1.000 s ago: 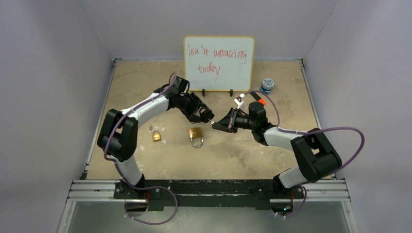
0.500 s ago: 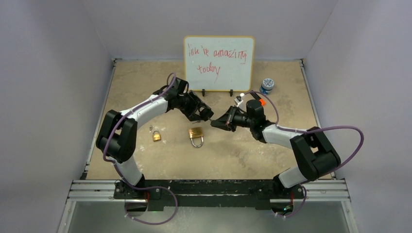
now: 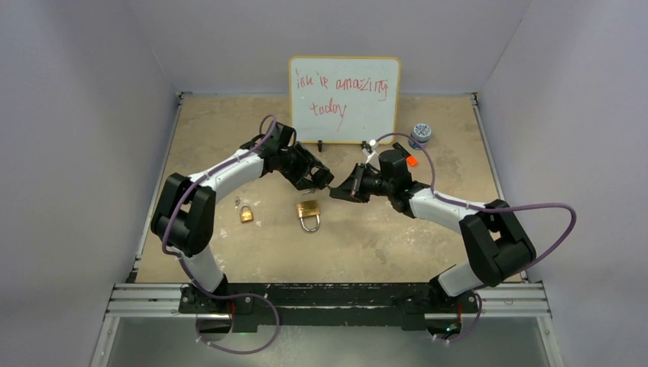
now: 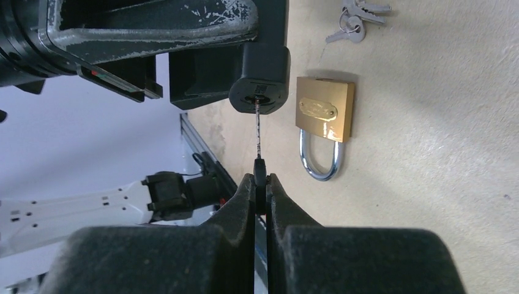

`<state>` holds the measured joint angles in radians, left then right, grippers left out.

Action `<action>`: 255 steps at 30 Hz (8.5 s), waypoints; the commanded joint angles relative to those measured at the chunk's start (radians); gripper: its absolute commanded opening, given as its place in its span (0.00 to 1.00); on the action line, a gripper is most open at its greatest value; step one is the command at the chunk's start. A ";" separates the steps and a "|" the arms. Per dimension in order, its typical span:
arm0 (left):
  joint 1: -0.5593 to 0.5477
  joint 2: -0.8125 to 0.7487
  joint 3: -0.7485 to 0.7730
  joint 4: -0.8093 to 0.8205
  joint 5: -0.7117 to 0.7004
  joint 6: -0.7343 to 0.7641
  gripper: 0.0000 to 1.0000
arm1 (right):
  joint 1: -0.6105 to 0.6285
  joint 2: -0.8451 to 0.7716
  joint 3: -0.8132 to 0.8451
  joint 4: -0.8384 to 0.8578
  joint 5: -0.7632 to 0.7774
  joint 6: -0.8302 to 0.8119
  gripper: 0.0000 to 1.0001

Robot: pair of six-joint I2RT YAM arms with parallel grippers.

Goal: Unlock with the key

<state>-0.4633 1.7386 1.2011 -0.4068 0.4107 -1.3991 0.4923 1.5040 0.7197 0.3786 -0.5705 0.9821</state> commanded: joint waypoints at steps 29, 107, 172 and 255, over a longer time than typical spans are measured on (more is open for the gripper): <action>-0.021 -0.092 0.008 0.050 0.130 -0.082 0.19 | 0.039 0.033 0.086 -0.052 0.155 -0.142 0.00; -0.130 0.099 0.155 -0.094 -0.048 0.138 0.19 | -0.073 0.087 -0.117 -0.021 0.184 -0.055 0.00; -0.111 0.225 0.368 -0.304 -0.076 0.131 0.11 | -0.101 -0.011 -0.222 0.375 -0.164 -0.163 0.00; -0.063 0.115 0.226 -0.343 0.018 0.134 0.06 | -0.012 -0.066 -0.112 0.140 -0.156 -0.349 0.00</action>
<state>-0.5240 1.8915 1.4132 -0.7506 0.3786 -1.2705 0.4835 1.4704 0.5835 0.4446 -0.6907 0.6441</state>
